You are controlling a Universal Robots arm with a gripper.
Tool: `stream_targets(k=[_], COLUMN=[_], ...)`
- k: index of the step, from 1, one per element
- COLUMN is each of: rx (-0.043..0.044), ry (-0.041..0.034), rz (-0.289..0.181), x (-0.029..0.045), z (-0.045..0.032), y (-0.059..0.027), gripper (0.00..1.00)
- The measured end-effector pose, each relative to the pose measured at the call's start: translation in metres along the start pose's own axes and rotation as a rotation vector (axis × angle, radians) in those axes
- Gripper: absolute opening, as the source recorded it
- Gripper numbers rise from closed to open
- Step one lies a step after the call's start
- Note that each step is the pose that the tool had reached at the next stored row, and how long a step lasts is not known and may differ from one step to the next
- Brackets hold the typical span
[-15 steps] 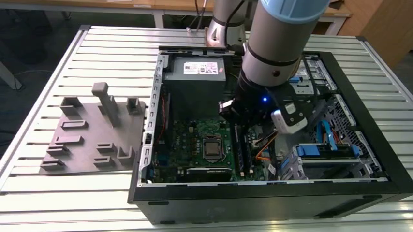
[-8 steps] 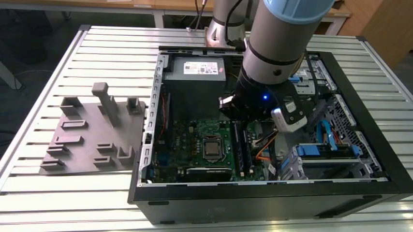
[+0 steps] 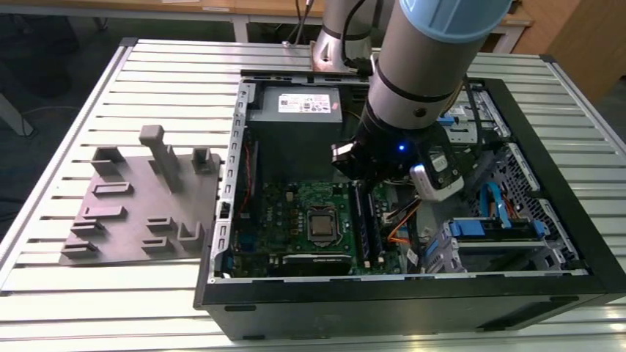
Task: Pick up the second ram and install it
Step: 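Insert the second ram into the second slot, then press down the second ram until it locks into place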
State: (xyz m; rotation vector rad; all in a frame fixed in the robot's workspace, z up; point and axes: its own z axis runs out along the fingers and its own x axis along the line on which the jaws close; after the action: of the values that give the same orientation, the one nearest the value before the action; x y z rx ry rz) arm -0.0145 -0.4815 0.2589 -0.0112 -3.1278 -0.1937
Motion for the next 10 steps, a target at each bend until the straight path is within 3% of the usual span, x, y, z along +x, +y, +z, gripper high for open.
stream_targets(k=[10], rx=[-0.0012], ry=[0.0009], rz=[-0.007], x=[0.0], z=[0.0], y=[-0.0001], gripper=[0.11])
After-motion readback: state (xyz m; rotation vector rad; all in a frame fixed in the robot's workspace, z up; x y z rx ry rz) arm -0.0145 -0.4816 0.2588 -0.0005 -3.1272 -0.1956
